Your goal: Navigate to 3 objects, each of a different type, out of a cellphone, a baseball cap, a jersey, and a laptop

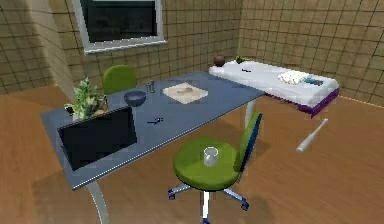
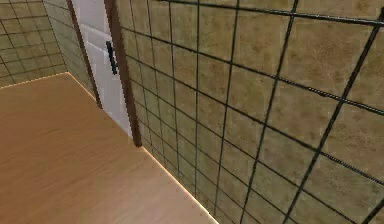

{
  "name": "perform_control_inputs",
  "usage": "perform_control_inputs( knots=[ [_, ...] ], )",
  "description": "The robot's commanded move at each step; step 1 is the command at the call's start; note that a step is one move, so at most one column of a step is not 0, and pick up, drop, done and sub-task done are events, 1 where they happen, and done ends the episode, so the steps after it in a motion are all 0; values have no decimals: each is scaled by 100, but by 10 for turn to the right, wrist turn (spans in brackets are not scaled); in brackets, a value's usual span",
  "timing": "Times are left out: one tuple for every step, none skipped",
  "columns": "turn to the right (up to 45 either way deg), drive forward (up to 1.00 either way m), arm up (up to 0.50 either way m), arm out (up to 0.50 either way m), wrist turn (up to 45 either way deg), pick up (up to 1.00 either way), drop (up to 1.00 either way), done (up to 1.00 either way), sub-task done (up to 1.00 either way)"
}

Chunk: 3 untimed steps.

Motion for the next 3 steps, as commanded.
perform_control_inputs(
  knots=[
    [150, 0, 0, 0, 0, 0, 0, 0, 0],
    [0, 35, 0, 0, 0, 0, 0, 0, 0],
    [-450, 0, 0, 0, 0, 0, 0, 0, 0]
  ],
)
